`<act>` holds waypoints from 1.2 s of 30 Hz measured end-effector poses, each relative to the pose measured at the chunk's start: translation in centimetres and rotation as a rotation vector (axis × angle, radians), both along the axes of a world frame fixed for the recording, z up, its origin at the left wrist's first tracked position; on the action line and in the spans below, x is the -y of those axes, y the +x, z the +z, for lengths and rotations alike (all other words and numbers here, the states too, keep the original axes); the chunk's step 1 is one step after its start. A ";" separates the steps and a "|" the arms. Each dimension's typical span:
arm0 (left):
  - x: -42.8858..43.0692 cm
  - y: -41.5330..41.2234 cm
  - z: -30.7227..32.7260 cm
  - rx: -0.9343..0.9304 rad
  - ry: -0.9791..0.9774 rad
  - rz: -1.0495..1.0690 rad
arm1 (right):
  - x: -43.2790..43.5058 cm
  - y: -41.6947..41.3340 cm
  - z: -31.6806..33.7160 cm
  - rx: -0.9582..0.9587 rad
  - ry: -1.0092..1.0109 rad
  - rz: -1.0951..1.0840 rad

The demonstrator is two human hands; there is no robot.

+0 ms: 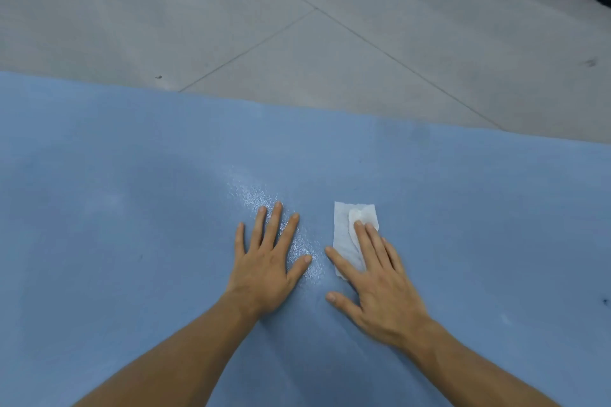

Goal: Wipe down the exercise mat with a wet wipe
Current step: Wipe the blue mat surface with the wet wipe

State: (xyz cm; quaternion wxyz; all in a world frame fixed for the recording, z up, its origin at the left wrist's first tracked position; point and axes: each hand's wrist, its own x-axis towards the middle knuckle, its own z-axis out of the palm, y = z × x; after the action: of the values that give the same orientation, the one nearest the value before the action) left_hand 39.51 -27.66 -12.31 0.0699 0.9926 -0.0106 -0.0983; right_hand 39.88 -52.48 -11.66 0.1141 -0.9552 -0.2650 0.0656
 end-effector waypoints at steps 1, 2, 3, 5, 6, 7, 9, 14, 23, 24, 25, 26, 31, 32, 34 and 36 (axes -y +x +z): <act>0.0 0.0 -0.1 0.013 0.010 -0.003 | -0.1 -0.2 -0.2 0.011 -0.015 -0.005; 0.0 -0.1 -0.1 0.023 0.021 -0.006 | -0.3 -0.2 -0.3 0.027 -0.033 -0.018; 0.0 -0.1 -0.2 0.030 0.028 -0.009 | -0.5 -0.1 -0.4 0.039 -0.048 -0.039; 0.0 -0.2 -0.2 0.038 0.027 -0.008 | -0.9 0.1 -0.6 0.052 -0.065 -0.079; 0.0 -0.1 -0.2 0.041 0.019 -0.005 | -1.0 0.3 -0.6 0.051 -0.069 -0.088; 0.0 -0.1 -0.2 0.043 0.007 -0.002 | -1.2 0.5 -0.7 0.045 -0.073 -0.089; -0.2 0.1 -0.1 0.042 -0.017 -0.007 | -1.3 0.9 -0.8 0.041 -0.084 -0.084; -1.2 0.9 0.2 0.039 -0.027 -0.057 | -1.3 3.7 -0.3 0.034 -0.083 -0.192; -2.2 1.3 0.2 0.068 -0.014 -0.096 | -1.4 1.1 0.6 -0.017 -0.028 0.073; -2.2 1.3 0.2 0.070 -0.011 -0.095 | -1.5 0.2 0.5 -0.001 -0.016 0.089; -2.1 1.2 0.2 0.068 -0.001 -0.096 | -1.6 -0.4 0.4 0.007 -0.012 0.099; -2.1 1.2 0.2 0.064 0.010 -0.096 | -1.6 -0.8 0.4 0.006 -0.011 0.099; -2.2 1.2 0.3 0.031 0.028 -0.104 | 0.7 1.8 0.6 -0.011 -0.056 -0.159; -2.2 1.1 0.4 0.027 0.023 -0.107 | 1.5 2.6 0.7 -0.005 -0.089 -0.224; -2.4 0.9 0.5 0.021 0.012 -0.113 | 3.3 4.5 1.0 0.002 -0.135 -0.317; -2.5 0.5 0.7 0.014 -0.005 -0.121 | 4.4 5.9 1.3 -0.030 -0.142 -0.359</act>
State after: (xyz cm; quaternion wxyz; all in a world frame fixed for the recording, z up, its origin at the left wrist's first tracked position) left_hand 40.04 -25.13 -11.65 0.0661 0.9907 -0.0712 -0.0954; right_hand 45.82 -56.87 -10.38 0.0600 -0.9917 -0.0835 0.0768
